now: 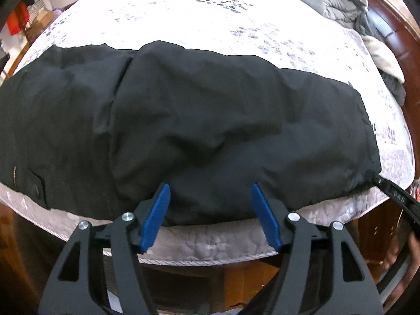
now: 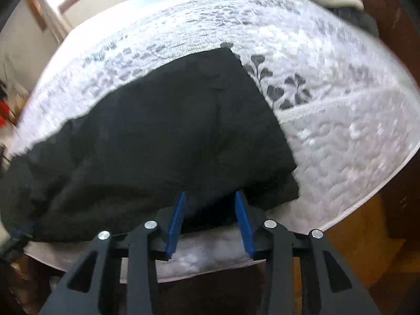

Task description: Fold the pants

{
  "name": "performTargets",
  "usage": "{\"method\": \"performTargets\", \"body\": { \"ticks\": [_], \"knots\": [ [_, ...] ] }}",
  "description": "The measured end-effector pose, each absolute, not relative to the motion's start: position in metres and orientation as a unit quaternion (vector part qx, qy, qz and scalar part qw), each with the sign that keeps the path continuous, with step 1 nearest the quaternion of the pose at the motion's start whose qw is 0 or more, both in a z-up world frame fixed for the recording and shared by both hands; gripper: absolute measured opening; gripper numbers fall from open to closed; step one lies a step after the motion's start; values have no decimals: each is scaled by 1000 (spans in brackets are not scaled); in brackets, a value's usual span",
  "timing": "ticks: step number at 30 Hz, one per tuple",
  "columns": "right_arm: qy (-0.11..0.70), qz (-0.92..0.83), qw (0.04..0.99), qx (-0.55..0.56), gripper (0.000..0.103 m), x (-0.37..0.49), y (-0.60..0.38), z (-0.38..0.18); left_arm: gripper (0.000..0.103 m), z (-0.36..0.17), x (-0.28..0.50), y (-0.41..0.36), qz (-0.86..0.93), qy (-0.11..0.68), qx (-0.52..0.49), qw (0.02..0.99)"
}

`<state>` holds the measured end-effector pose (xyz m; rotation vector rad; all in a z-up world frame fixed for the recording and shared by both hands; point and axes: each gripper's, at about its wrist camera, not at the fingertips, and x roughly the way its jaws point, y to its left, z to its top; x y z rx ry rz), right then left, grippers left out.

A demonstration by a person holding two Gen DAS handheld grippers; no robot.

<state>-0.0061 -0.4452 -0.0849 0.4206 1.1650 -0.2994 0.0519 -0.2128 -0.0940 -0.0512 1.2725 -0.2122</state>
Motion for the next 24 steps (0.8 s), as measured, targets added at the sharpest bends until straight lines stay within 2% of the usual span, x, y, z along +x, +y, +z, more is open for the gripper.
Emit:
{"method": "performTargets", "body": {
  "ticks": [3,12,14,19,22,23,24],
  "knots": [
    [543,-139,799,220,40,-3,-447,-91,65,-95,53,-224,-107,597,-12,795],
    [574,-165,787,154,39,0,-440,-102,68,-91,55,-225,-98,587,19,804],
    [566,-157,791,172,40,-4,-446,-98,73,-91,51,-213,-91,587,21,804],
    [562,-155,783,218,40,1,-459,-105,73,-99,44,-181,-74,601,12,796],
    [551,-157,787,231,25,3,-464,-106,74,-107,44,-172,-73,608,8,791],
    [542,-156,790,241,11,2,-467,-104,75,-107,44,-171,-73,607,11,791],
    [536,-149,793,248,7,1,-469,-102,76,-108,45,-172,-72,604,12,794]
  ]
}}
